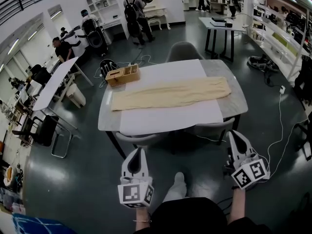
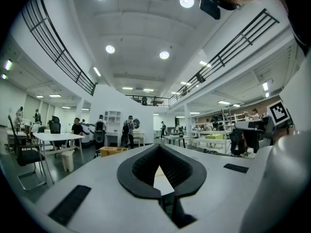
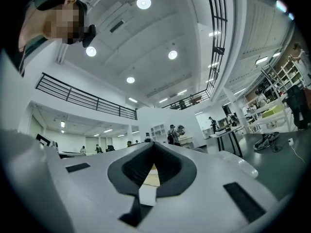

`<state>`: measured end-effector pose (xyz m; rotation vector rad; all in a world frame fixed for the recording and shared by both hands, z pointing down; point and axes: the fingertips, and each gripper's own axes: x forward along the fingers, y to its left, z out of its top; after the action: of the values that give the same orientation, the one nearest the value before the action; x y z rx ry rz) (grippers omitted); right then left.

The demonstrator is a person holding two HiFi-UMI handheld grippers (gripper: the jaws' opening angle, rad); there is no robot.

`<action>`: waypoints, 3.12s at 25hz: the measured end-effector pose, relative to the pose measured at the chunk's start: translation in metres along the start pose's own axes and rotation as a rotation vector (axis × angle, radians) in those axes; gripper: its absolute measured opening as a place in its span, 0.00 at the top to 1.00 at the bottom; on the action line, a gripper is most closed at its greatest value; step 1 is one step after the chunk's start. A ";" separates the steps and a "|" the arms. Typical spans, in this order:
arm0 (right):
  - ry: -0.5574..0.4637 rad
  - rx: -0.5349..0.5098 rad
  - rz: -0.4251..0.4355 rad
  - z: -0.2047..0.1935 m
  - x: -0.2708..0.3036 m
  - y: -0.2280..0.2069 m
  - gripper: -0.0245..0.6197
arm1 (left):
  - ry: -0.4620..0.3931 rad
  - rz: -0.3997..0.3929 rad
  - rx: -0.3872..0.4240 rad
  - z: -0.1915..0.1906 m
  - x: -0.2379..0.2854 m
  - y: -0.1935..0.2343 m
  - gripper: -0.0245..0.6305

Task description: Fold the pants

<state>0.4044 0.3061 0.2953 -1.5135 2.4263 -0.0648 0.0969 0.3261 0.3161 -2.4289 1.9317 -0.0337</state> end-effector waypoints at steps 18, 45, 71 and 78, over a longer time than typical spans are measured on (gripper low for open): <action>0.037 0.002 -0.069 -0.029 0.151 -0.066 0.94 | 0.051 -0.062 -0.067 -0.025 0.176 0.052 0.95; 0.136 -0.020 -0.277 -0.085 0.265 -0.202 0.94 | 0.212 -0.201 -0.128 -0.093 0.369 0.030 0.95; 0.366 0.060 -0.384 -0.173 0.317 -0.395 0.94 | 0.429 -0.431 -0.145 -0.172 0.530 -0.105 0.95; 0.469 0.076 -0.422 -0.211 0.331 -0.438 0.94 | 0.487 -0.486 -0.128 -0.193 0.565 -0.124 0.95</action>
<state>0.5965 -0.2077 0.5084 -2.1404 2.3323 -0.6553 0.3373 -0.1991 0.5104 -3.1463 1.4395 -0.5787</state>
